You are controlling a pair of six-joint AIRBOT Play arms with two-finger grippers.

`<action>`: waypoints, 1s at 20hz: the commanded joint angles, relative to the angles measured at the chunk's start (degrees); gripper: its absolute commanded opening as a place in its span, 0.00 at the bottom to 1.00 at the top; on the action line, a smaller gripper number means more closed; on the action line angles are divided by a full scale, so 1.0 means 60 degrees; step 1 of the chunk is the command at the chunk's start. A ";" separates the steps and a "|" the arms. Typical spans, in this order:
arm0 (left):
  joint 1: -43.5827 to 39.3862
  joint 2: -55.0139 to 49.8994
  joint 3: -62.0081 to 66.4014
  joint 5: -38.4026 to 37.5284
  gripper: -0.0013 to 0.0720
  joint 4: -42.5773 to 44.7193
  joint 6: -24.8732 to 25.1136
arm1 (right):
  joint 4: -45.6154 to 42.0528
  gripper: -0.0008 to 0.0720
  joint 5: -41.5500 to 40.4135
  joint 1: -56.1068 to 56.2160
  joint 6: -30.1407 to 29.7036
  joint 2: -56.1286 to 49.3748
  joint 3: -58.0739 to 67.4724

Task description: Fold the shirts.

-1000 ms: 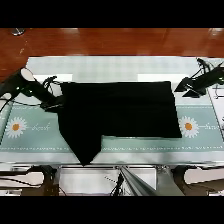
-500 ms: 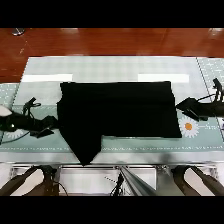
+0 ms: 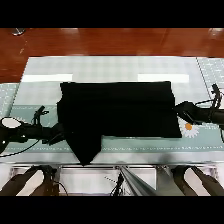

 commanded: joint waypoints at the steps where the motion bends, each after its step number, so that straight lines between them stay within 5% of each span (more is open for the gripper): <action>1: -0.0925 -0.0004 -0.0102 0.0441 0.98 -0.0506 -0.0022 | 0.0076 0.88 -0.0659 -0.0211 0.0586 0.0033 0.0033; 4: -0.1435 -0.0091 -0.0160 0.0441 0.98 -0.0499 -0.0015 | -0.0499 0.88 -0.0608 -0.1683 0.0656 0.0033 0.0291; 7: -0.1603 -0.0106 -0.0160 0.0441 0.97 -0.0499 -0.0011 | -0.3351 0.86 -0.0164 -0.2845 0.1614 -0.0095 0.0149; 8: -0.1603 -0.0106 -0.0160 0.0444 0.76 -0.0499 0.0076 | -0.4033 0.86 -0.0102 -0.2783 0.2109 -0.0135 -0.0047; 9: -0.1603 -0.0106 -0.0160 0.0448 0.24 -0.0499 0.0200 | -0.4215 0.86 -0.0036 -0.2670 0.2157 -0.0189 -0.0291; 10: -0.1603 -0.0106 -0.0153 0.0492 0.06 -0.0503 0.0197 | -0.4280 0.86 0.0073 -0.2532 0.2153 -0.0280 -0.0488; 20: -0.1603 -0.0106 -0.0149 0.0506 0.06 -0.0503 0.0270 | -0.3581 0.86 0.1147 -0.0914 0.1494 -0.2138 -0.0590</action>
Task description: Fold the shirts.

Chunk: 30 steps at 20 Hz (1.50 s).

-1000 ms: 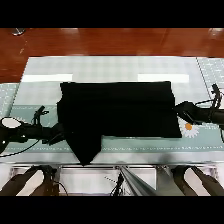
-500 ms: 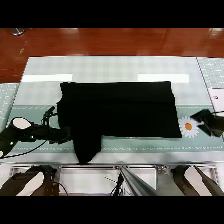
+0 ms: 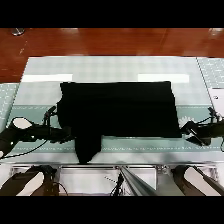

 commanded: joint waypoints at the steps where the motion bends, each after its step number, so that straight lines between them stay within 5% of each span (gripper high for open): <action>1: -0.0007 -0.0004 0.0011 -0.0004 0.06 -0.0004 0.0018 | 0.0845 0.86 -0.0113 0.0335 -0.0302 -0.0692 0.0007; 6: -0.0007 -0.0004 0.0011 0.0000 0.06 -0.0004 0.0015 | 0.2255 0.85 -0.0667 0.0335 -0.0780 -0.1202 0.0342; 7: -0.0007 -0.0004 0.0011 0.0000 0.06 -0.0004 0.0011 | 0.2466 0.76 -0.0667 0.0335 -0.0925 -0.1213 0.0408; 9: -0.0004 -0.0004 0.0033 -0.0004 0.06 -0.0004 0.0015 | 0.3056 0.13 -0.0557 0.0335 -0.1770 -0.1213 0.0470; 10: 0.0015 -0.0004 0.0106 -0.0036 0.06 0.0004 0.0022 | 0.3289 0.04 -0.0444 0.0335 -0.2102 -0.1213 0.0492; 17: 0.1100 -0.0302 0.2565 -0.0087 0.06 0.0022 -0.0098 | 0.3840 0.04 -0.0270 0.0335 -0.2189 -0.1253 0.2452; 21: 0.0991 -0.2208 0.4404 0.0466 0.06 -0.0630 -0.0273 | 0.4503 0.04 -0.0390 0.1209 -0.2736 -0.2379 0.3727; 30: 0.0605 -0.6098 0.9114 0.0393 0.06 -0.1104 -0.1373 | 0.4411 0.04 -0.0914 0.2004 -0.1093 -0.5297 0.7453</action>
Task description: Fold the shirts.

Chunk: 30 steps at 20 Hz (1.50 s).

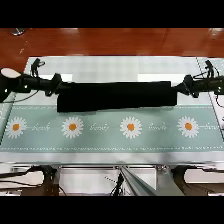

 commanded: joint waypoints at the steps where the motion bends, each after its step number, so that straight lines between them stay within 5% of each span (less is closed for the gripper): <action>1: -0.0127 -0.1246 0.1574 -0.0018 0.05 -0.0076 -0.0342 | 0.0135 0.04 -0.0044 0.0106 0.0382 -0.1002 0.1249; 4: -0.0364 -0.1872 0.1869 0.0437 0.06 0.0113 -0.0328 | 0.0550 0.04 -0.0430 0.0248 0.0350 -0.1632 0.1428; 5: -0.0477 -0.1974 0.1869 0.0557 0.17 0.0076 -0.0331 | 0.0739 0.17 -0.0554 0.0335 0.0357 -0.1781 0.1428; 6: -0.0568 -0.2036 0.1872 0.0437 0.74 0.0047 -0.0361 | 0.0892 0.63 -0.0543 0.0342 0.0353 -0.1854 0.1428; 7: -0.0561 -0.2033 0.1887 0.0164 0.98 0.0109 -0.0273 | 0.0933 0.89 -0.0528 0.0331 0.0284 -0.1851 0.1435; 13: 0.1366 -0.1060 0.2011 -0.2677 0.98 0.3388 -0.0823 | -0.0062 0.87 0.1541 -0.1144 0.0284 -0.1821 0.2160; 16: 0.1803 0.0947 0.0248 -0.0164 0.98 0.4029 -0.1337 | -0.1508 0.87 0.1738 -0.1402 0.0459 -0.1876 0.2120; 19: 0.1184 0.3231 -0.2215 0.2554 0.98 0.3391 -0.1326 | -0.1271 0.87 0.1632 -0.1191 0.0455 -0.2255 0.2120; 27: -0.1501 0.4513 -0.3457 0.3417 0.98 0.3147 -0.1326 | -0.0732 0.86 0.1432 0.0331 0.0350 -0.3169 0.2131; 28: -0.1701 0.4466 -0.3453 0.3555 0.98 0.3144 -0.1326 | -0.0761 0.79 0.1450 0.0521 0.0350 -0.3155 0.2131; 29: -0.1832 0.4448 -0.3450 0.3712 0.98 0.3140 -0.1330 | -0.0750 0.56 0.1599 0.0656 0.0368 -0.3096 0.2142; 30: -0.1887 0.4448 -0.3450 0.3807 0.97 0.3053 -0.1330 | -0.0761 0.15 0.1869 0.0761 0.0302 -0.3013 0.2189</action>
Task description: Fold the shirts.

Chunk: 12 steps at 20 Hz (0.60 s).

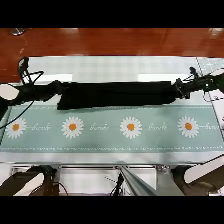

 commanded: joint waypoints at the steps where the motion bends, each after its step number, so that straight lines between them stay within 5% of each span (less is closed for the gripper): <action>1: -0.0492 0.0058 -0.0080 0.0506 0.78 -0.0251 -0.0011 | 0.0197 0.04 0.0561 0.0423 -0.0109 0.0208 0.0080; 2: -0.0492 0.0058 -0.0076 0.0495 0.30 -0.0291 -0.0007 | 0.0178 0.04 0.0652 0.0397 -0.0106 0.0495 0.0080; 3: -0.0521 0.0058 -0.0076 0.0481 0.05 -0.0335 -0.0004 | 0.0033 0.04 0.0750 0.0328 -0.0106 0.0925 0.0076; 8: -0.1938 -0.0160 0.0138 0.0517 0.05 -0.1220 0.1009 | -0.1188 0.04 0.1231 0.0178 -0.0149 0.4073 -0.0266; 12: -0.3891 -0.1661 0.1548 0.0517 0.05 -0.1217 0.0652 | -0.1137 0.04 0.1206 0.0503 -0.0153 0.6900 -0.1552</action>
